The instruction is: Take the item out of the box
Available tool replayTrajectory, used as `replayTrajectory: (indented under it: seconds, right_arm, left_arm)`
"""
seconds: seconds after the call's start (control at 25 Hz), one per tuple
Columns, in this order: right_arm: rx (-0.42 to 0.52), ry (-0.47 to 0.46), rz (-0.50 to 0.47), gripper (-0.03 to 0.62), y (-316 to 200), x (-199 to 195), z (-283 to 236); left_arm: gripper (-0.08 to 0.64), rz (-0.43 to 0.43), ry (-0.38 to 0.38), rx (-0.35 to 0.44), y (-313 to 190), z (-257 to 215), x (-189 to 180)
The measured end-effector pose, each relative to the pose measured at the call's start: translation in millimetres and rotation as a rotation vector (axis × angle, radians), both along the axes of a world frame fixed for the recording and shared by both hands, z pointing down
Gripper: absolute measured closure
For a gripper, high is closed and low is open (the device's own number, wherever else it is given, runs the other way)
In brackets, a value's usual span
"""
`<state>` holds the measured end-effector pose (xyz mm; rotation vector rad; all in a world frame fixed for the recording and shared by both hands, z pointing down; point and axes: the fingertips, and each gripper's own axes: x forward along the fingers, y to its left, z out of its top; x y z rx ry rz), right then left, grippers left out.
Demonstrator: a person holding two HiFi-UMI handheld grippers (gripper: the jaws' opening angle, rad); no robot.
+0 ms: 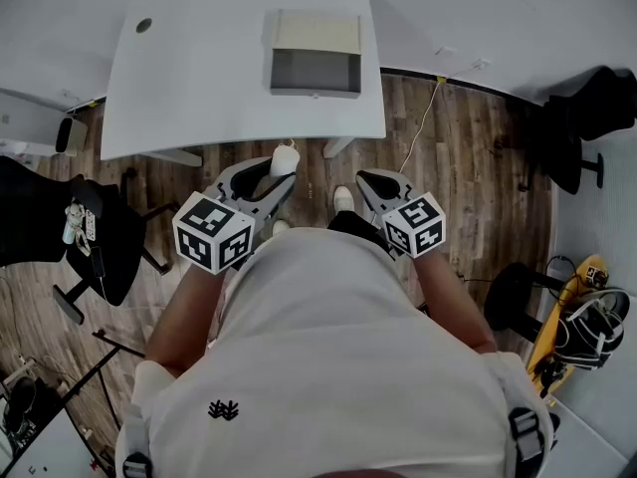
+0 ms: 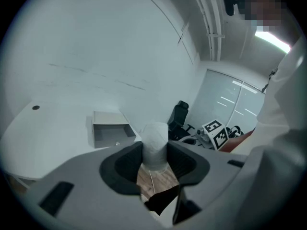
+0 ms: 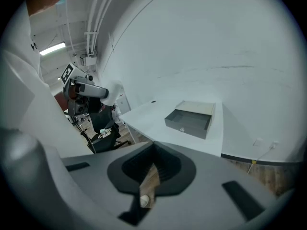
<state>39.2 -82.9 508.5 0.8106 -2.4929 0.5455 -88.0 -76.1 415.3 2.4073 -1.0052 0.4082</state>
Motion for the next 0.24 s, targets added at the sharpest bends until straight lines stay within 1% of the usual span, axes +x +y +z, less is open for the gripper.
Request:
replayTrajectory:
  seconds: [0.24]
  right_arm:
    - [0.010,-0.005,-0.029,0.586,-34.4,25.3,-2.3]
  left_arm:
    - [0.394,-0.045,-0.005,-0.027,-32.6,6.3,23.6]
